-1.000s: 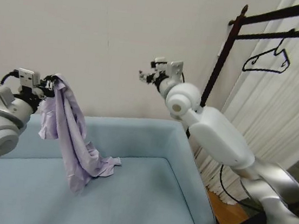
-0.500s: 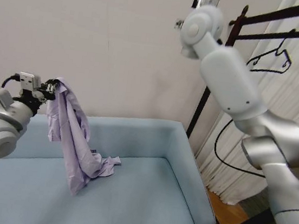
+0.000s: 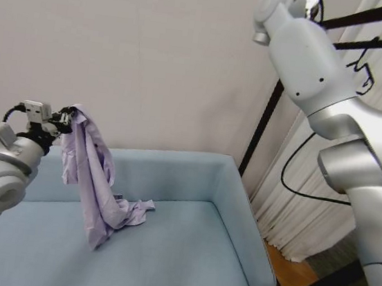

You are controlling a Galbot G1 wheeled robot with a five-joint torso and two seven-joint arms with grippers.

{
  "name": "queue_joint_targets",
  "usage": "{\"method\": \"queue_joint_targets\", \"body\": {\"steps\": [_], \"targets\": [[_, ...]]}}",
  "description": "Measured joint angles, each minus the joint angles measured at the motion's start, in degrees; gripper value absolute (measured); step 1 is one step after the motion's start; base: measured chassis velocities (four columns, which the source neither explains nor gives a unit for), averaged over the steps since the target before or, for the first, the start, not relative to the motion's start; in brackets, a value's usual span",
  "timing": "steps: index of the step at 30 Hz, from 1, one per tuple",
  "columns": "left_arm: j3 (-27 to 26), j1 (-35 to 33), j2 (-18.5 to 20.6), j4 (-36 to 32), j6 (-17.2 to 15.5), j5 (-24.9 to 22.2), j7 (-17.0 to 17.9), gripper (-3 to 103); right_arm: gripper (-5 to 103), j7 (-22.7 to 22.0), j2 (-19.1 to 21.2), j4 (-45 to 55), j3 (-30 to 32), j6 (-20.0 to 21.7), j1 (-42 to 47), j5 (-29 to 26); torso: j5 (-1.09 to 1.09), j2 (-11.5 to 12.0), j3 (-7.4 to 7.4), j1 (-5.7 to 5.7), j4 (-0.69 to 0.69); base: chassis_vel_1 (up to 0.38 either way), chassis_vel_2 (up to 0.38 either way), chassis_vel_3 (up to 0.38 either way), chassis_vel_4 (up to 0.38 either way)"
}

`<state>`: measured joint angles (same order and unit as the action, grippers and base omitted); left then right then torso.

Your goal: Pick up the clothes from the sofa and hang them on the clothes hanger.

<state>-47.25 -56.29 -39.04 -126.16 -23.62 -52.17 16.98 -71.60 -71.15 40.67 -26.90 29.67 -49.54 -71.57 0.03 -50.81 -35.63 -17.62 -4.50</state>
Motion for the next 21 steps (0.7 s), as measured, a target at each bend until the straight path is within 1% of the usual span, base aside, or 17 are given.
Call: {"method": "queue_joint_targets", "body": {"steps": [2, 3, 8, 10, 13, 18, 21], "targets": [[0.19, -0.01, -0.47, -0.02, 0.00, 0.31, -0.03, 1, 100, 2.24, 1.62, -0.70, -0.98, -0.03, 0.19, 2.58, 0.02, 0.00, 0.00, 0.00, 0.01, 0.000, 0.000, 0.000, 0.000], [0.31, 0.00, -0.84, -0.05, 0.00, 0.60, -0.05, 1, 100, 3.02, 2.15, -1.33, -1.12, -0.03, 0.08, 2.93, 0.01, 0.00, 0.00, 0.00, 0.01, 0.000, 0.000, 0.000, 0.000], [0.63, -0.45, -2.54, -0.10, 0.04, 2.06, -0.64, 1, 100, 4.40, 2.72, -4.60, -0.87, 0.00, -0.97, 2.59, -0.02, 0.00, 0.00, 0.00, 0.04, 0.000, 0.000, 0.000, 0.000], [0.75, -0.57, -2.96, -0.07, 0.08, 2.43, -0.79, 1, 100, 4.36, 2.58, -5.65, -0.39, 0.00, -1.39, 1.88, -0.01, 0.00, 0.00, 0.00, 0.05, 0.000, 0.000, 0.000, 0.000], [1.12, -0.59, -3.75, -0.03, 0.14, 2.97, -0.99, 1, 100, 2.96, 1.61, -8.75, 1.72, 0.04, -2.94, -0.96, -0.03, 0.00, 0.00, 0.00, 0.04, 0.000, 0.000, 0.000, 0.000], [1.78, -0.17, -4.27, 0.02, 0.16, 3.39, -1.09, 1, 100, 1.70, 0.98, -11.56, 1.99, 0.15, -4.44, -4.25, -0.04, 0.00, 0.01, 0.00, 0.03, 0.000, 0.000, 0.000, 0.000], [2.09, -0.08, -4.61, -0.11, 0.16, 3.53, -1.16, 1, 101, 1.34, 0.73, -13.01, 1.62, 0.16, -4.59, -4.66, -0.03, 0.00, 0.00, 0.00, 0.04, 0.000, 0.000, 0.000, 0.000]]}}
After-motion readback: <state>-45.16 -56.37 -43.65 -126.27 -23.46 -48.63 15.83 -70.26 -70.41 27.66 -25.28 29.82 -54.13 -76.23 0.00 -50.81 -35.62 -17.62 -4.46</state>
